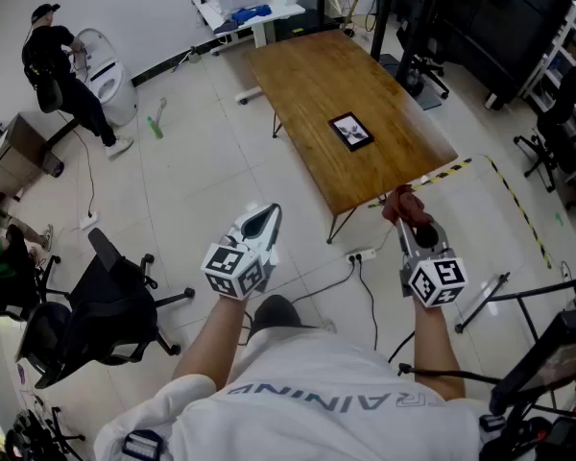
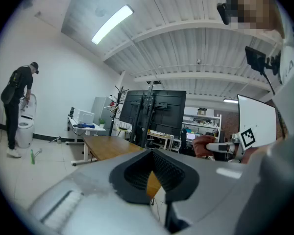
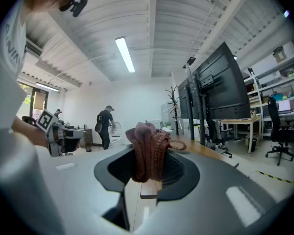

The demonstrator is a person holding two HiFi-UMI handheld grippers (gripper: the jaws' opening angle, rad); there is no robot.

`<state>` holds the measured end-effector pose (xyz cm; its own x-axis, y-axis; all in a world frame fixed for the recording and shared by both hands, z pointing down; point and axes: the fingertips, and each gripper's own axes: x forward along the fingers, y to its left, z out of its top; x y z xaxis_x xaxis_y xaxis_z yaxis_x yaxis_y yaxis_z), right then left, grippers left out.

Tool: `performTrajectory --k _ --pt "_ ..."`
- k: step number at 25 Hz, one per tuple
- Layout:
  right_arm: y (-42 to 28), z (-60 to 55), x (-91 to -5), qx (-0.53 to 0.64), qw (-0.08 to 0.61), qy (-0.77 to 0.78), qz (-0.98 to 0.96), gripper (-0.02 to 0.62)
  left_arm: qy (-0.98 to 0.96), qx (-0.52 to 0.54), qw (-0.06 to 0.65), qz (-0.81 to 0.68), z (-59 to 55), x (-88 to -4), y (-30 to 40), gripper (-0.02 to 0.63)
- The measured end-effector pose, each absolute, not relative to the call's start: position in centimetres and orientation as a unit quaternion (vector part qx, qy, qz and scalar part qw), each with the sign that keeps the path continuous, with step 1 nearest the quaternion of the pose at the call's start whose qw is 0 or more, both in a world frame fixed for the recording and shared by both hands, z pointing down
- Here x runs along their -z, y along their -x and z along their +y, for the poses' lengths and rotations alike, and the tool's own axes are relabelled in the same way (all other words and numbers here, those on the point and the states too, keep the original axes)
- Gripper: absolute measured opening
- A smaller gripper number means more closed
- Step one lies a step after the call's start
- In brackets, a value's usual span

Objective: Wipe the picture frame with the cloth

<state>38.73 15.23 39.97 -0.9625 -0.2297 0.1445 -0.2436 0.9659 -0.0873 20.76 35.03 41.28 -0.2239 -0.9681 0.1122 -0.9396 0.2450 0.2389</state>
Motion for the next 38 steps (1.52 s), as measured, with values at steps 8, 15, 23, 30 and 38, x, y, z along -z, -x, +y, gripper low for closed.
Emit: performTrajectory --k 8,15,23,30,38 --pt "-32.9 13.5 -41.7 -0.056 0.073 -0.123 -0.988 0.12 -0.616 0.064 0.1 -0.779 33.2 -41.5 -13.9 0.006" --pt "-23.6 11.2 -41.6 -0.063 0.07 -0.155 -0.983 0.12 -0.642 0.054 0.101 -0.758 30.0 -41.9 -3.5 0.006" --pt "-14.6 10.1 -42.7 -0.084 0.087 -0.214 -0.969 0.12 -0.677 0.03 0.111 -0.727 27.5 -42.1 10.0 0.006" --pt "-12.7 8.8 -44.5 -0.11 0.099 -0.257 -0.955 0.121 -0.714 0.029 0.138 -0.685 23.2 -44.5 12.4 0.006" --pt "-12.9 2.9 -44.5 -0.134 0.06 -0.309 -0.94 0.12 -0.761 0.005 0.137 -0.634 15.5 -44.0 11.3 0.006"
